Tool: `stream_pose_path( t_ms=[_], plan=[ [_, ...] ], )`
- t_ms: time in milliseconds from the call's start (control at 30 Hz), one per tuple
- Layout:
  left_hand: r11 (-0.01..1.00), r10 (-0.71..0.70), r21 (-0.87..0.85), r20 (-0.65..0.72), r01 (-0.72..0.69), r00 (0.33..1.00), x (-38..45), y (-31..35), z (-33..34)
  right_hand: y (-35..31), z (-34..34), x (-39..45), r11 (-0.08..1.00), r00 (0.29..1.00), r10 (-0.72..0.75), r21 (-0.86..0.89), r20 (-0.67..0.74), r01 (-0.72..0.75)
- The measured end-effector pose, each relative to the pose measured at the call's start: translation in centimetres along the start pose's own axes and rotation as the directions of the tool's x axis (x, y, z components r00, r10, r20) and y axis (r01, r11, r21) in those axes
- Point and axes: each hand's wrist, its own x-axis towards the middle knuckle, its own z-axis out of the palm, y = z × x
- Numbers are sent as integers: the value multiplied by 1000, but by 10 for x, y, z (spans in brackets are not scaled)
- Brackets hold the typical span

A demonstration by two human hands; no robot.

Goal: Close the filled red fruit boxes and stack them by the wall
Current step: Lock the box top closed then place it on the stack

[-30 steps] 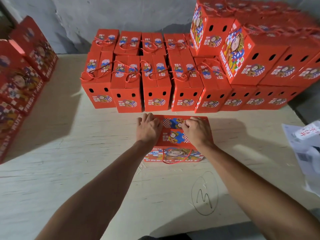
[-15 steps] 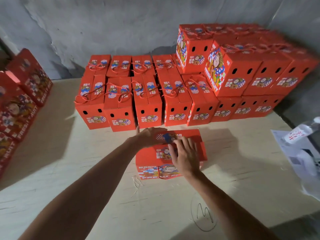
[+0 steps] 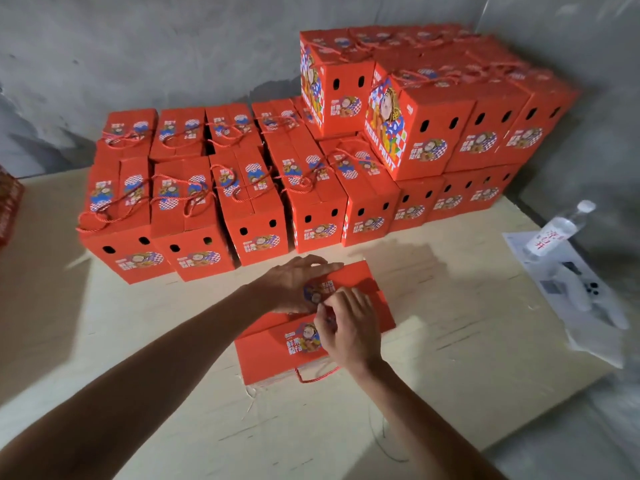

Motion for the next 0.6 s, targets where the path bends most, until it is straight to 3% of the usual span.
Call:
stream_pose_path(
  t_ms=[300,467,600],
  plan=[
    [980,105,173,-10,-101,994,21,19,10,-7,-3,-3,1000,1000,20,14,8,-21],
    [979,138,152,14,-139,990,20,4,2,-1,3,19,998,999,-45,33,3,45],
    [980,144,148,-57,-134,988,15,-1,5,9,4,25,994,994,-109,18,21,109]
  ],
)
